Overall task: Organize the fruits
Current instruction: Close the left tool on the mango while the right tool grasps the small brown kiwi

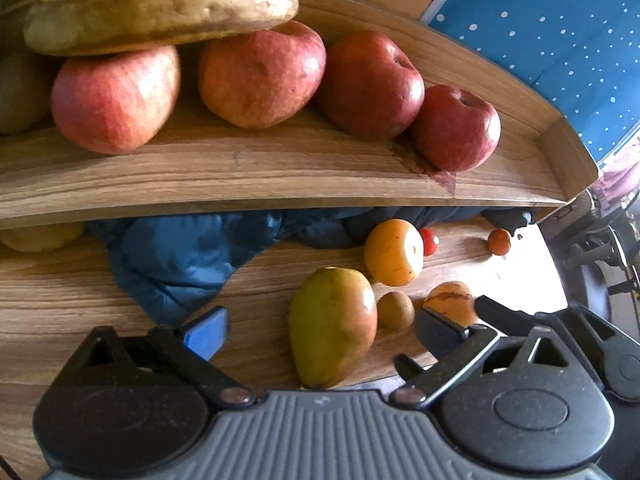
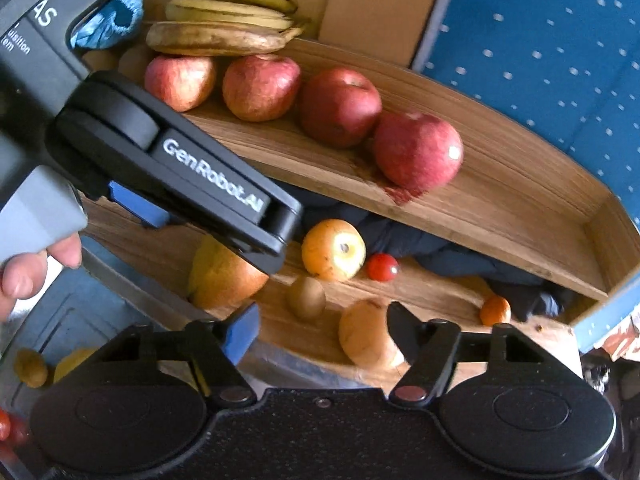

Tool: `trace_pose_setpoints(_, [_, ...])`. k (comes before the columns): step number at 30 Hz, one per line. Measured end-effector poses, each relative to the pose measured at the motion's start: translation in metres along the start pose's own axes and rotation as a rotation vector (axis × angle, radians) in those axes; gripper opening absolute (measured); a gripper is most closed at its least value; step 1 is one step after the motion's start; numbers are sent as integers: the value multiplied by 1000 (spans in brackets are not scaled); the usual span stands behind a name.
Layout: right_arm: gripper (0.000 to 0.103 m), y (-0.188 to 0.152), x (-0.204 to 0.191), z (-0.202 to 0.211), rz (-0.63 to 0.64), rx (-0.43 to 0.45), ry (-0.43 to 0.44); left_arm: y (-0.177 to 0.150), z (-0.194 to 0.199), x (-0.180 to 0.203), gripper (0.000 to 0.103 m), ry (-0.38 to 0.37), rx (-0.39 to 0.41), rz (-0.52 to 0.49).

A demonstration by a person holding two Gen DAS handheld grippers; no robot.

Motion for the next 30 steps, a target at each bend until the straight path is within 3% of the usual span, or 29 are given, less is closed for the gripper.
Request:
trace_pose_setpoints(4, [57, 2, -5, -9, 28, -15, 8, 0, -4, 1, 90, -21, -6, -6])
trace_pose_setpoints(13, [48, 3, -13, -22, 87, -32, 5, 3, -7, 0, 70, -62, 0, 6])
trace_pose_setpoints(30, [38, 4, -19, -38, 143, -87, 10, 3, -12, -5, 62, -58, -20, 14])
Point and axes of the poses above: each gripper's, at about its wrist camera, not at the fingertips, and z roughly against the way its jaws point, x to its right, y to its top, the point moved 6 cm from there along -z, roughly the way its jaws point, and after that the axes turned 11 degrees about -z, right-handed, at the moved point
